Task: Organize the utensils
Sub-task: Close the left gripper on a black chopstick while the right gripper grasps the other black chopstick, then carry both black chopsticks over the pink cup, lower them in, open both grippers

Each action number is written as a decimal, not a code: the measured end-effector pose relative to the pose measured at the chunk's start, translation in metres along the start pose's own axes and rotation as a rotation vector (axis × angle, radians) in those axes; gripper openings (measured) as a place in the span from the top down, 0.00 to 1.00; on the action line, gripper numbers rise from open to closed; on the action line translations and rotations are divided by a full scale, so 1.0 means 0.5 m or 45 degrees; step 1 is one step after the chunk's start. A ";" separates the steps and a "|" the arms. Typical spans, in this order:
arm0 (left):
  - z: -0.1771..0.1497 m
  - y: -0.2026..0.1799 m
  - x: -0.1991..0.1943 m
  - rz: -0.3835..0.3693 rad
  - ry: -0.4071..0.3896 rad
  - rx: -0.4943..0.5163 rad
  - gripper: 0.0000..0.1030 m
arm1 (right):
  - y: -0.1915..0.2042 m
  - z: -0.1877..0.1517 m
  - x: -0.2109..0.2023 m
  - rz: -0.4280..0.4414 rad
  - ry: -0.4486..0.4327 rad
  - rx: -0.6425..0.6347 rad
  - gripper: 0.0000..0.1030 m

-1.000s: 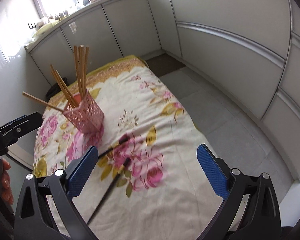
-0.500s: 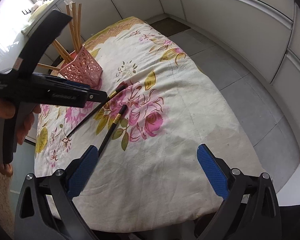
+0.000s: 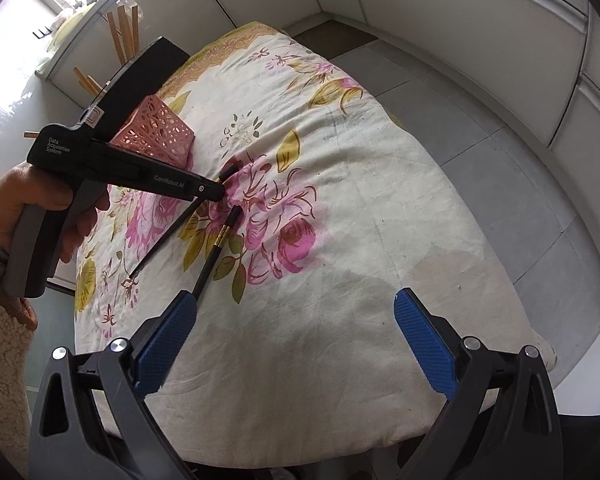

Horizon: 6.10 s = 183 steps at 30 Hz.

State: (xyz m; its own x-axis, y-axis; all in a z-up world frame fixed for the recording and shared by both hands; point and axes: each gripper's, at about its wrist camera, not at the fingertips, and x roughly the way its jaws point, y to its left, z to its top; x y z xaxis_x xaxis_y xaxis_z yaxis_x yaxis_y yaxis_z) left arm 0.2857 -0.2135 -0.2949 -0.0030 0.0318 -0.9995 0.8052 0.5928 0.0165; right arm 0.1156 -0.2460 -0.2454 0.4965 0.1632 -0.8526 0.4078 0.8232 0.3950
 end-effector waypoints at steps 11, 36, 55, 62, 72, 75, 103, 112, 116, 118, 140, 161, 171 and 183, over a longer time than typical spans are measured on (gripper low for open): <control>-0.092 0.092 0.007 -0.164 -0.124 -0.292 0.94 | 0.031 0.043 0.009 -0.101 0.023 -0.043 0.07; -0.431 0.158 -0.191 -0.332 -0.679 -0.659 0.93 | 0.237 0.139 0.233 -0.516 0.291 -0.039 0.85; -0.393 0.215 -0.088 -0.244 -0.441 -0.873 0.87 | 0.175 0.087 0.102 -0.130 0.103 -0.031 0.93; -0.316 0.233 -0.045 -0.141 -0.318 -0.924 0.66 | 0.153 0.097 0.109 -0.123 0.139 0.005 0.93; -0.293 0.206 -0.021 -0.012 -0.368 -0.836 0.94 | 0.133 0.103 0.080 -0.053 0.084 0.026 0.93; -0.331 0.201 -0.054 -0.182 -0.477 -0.845 0.94 | 0.140 0.095 0.044 -0.002 0.030 -0.003 0.93; -0.478 0.004 -0.410 -0.011 -1.137 -0.627 0.94 | 0.201 0.027 -0.247 0.186 -0.363 -0.322 0.93; -0.439 0.042 -0.484 0.011 -1.220 -0.664 0.94 | 0.212 0.065 -0.276 0.225 -0.375 -0.318 0.93; -0.408 0.065 -0.548 0.060 -1.312 -0.669 0.94 | 0.217 0.082 -0.283 0.246 -0.384 -0.317 0.93; -0.390 0.080 -0.582 0.086 -1.361 -0.674 0.94 | 0.219 0.090 -0.284 0.248 -0.389 -0.318 0.93; -0.315 0.205 -0.487 0.054 -1.290 -0.889 0.65 | 0.261 0.183 -0.287 0.268 -0.460 -0.325 0.93; -0.487 0.239 -0.402 0.141 -1.237 -1.142 0.45 | 0.430 0.357 -0.150 0.167 -0.590 -0.378 0.93; -0.490 0.238 -0.401 0.170 -1.237 -1.151 0.29 | 0.449 0.338 -0.071 0.110 -0.549 -0.409 0.71; -0.488 0.124 -0.497 0.527 -1.297 -1.147 0.07 | 0.354 0.180 -0.237 -0.163 -0.956 -0.250 0.07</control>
State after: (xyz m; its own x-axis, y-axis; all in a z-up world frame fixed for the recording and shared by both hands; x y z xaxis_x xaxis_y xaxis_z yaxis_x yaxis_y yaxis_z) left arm 0.1918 0.0117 -0.0388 0.8687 -0.0284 -0.4946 -0.0054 0.9978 -0.0667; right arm 0.1981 -0.1687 -0.0437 0.8681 -0.2929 -0.4007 0.3887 0.9032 0.1820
